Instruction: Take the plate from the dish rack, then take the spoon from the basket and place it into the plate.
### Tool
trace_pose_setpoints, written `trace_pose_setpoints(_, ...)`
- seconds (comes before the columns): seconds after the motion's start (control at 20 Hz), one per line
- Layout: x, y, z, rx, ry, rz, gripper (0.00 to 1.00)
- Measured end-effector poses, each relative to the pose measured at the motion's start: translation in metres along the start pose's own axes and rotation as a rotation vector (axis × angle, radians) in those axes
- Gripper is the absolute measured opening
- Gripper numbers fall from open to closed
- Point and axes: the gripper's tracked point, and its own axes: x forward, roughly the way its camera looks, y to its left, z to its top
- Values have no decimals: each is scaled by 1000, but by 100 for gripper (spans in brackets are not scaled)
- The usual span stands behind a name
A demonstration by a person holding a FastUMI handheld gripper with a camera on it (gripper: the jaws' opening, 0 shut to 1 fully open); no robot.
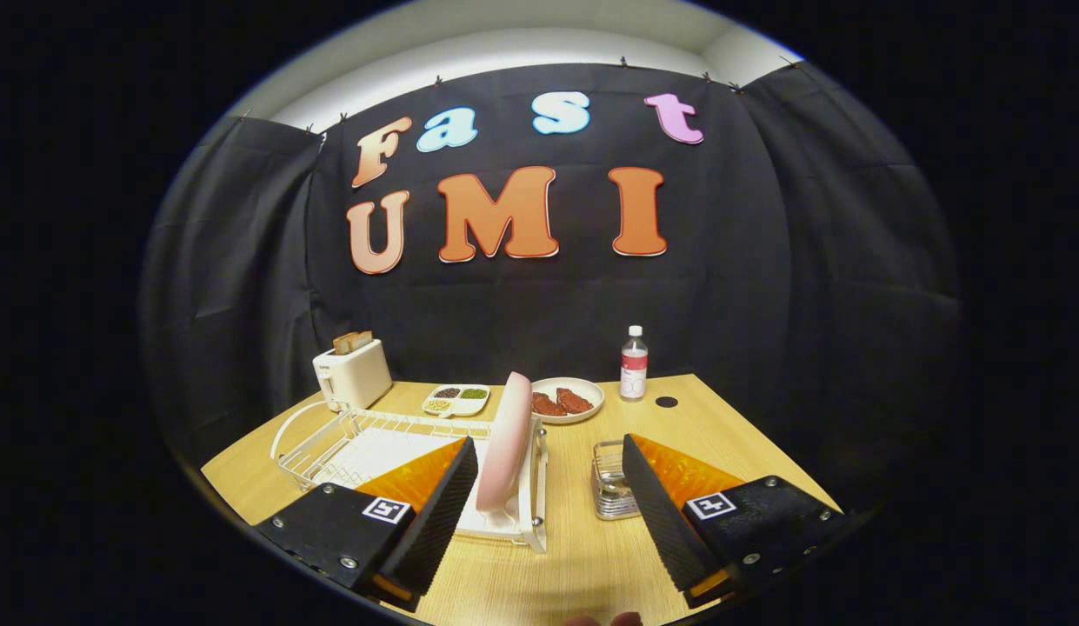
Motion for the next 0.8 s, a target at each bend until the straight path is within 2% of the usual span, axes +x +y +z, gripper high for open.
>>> trace_pose_setpoints(0.2, 49, 22, -6, -45, 110, 23, 99)
trace_pose_setpoints(0.4, 98, 20, -23, -77, 202, -22, 100)
trace_pose_setpoints(0.6, 122, 20, -43, -85, 273, -65, 100)
trace_pose_setpoints(0.7, 129, 23, -54, -79, 307, -68, 94)
trace_pose_setpoints(0.8, 134, 27, -59, -72, 334, -73, 81)
